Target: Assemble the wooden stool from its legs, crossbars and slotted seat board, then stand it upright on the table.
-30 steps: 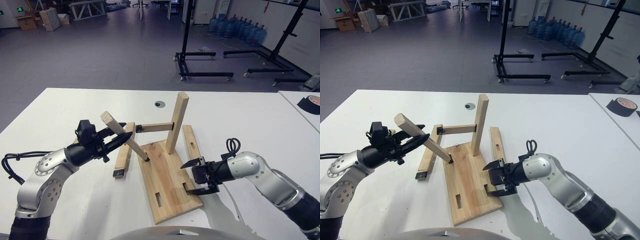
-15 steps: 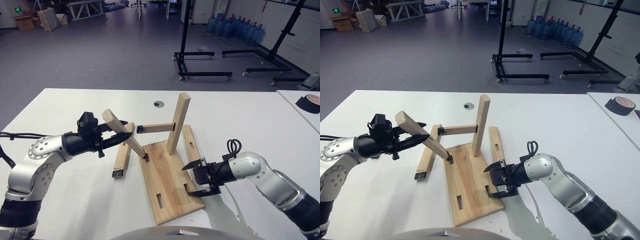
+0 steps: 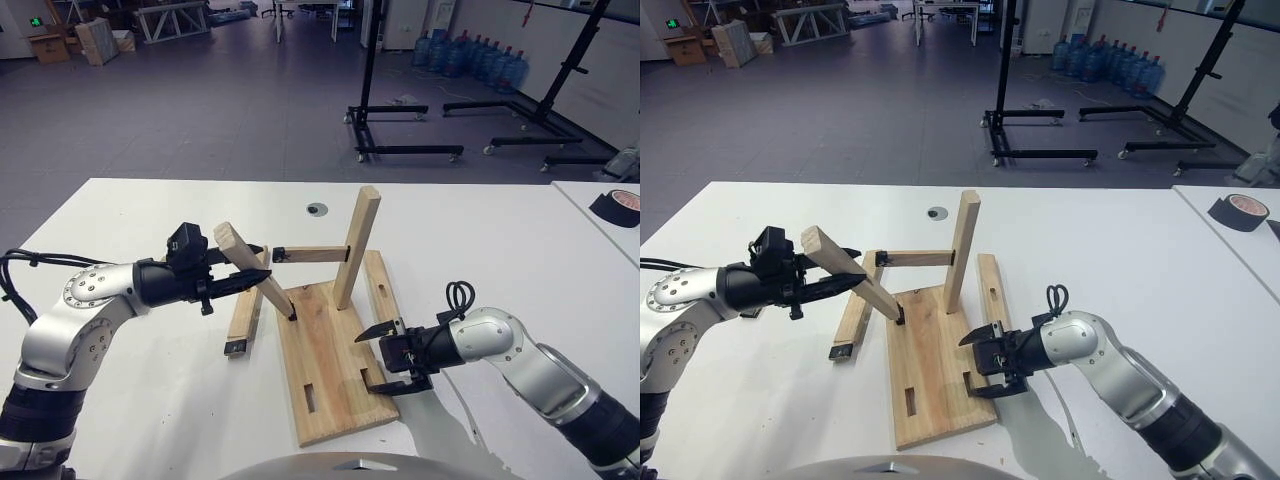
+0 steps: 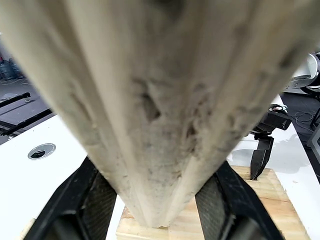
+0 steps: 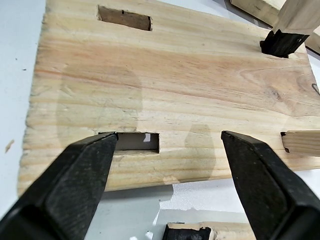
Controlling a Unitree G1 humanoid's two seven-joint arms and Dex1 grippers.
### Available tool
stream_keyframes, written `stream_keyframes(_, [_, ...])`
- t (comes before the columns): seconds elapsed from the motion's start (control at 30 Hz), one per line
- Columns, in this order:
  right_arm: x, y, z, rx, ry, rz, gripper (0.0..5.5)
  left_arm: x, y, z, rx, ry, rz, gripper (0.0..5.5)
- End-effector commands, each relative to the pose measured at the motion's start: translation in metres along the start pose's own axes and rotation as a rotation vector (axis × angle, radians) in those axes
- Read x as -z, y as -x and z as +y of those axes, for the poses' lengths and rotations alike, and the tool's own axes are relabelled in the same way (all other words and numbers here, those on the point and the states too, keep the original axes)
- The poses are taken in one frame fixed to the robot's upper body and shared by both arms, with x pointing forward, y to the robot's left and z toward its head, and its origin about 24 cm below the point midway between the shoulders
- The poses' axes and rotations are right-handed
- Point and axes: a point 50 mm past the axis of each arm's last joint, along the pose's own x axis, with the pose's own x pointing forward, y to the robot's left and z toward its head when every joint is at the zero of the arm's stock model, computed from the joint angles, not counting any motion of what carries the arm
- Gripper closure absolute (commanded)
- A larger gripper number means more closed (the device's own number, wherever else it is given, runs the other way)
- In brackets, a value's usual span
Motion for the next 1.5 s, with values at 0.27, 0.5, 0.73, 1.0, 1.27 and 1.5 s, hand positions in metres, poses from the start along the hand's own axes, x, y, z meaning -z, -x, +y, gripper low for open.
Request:
stream_keyframes(0.27, [0.010, -0.005, 0.004, -0.023, -0.058, 0.030, 1.68, 0.024, -0.004, 0.000, 0.072, 0.155, 0.090, 3.48])
stream_keyframes(0.5, [0.009, -0.003, 0.001, -0.038, -0.065, 0.024, 1.68, 0.029, -0.006, 0.011, 0.139, 0.190, 0.151, 3.48])
stream_keyframes(0.73, [0.008, -0.002, 0.000, -0.047, -0.079, 0.020, 1.68, 0.035, 0.000, 0.011, 0.203, 0.231, 0.199, 3.48])
stream_keyframes(1.0, [0.009, -0.004, -0.003, -0.059, -0.081, 0.037, 1.68, 0.048, -0.015, 0.036, 0.169, 0.316, 0.194, 3.48])
stream_keyframes(1.27, [0.008, -0.007, -0.001, -0.068, -0.077, 0.031, 1.68, 0.071, -0.020, 0.036, 0.114, 0.351, 0.218, 3.48])
stream_keyframes(1.5, [0.006, -0.011, 0.001, -0.065, -0.079, 0.019, 1.68, 0.085, -0.033, 0.046, 0.013, 0.331, 0.225, 3.48])
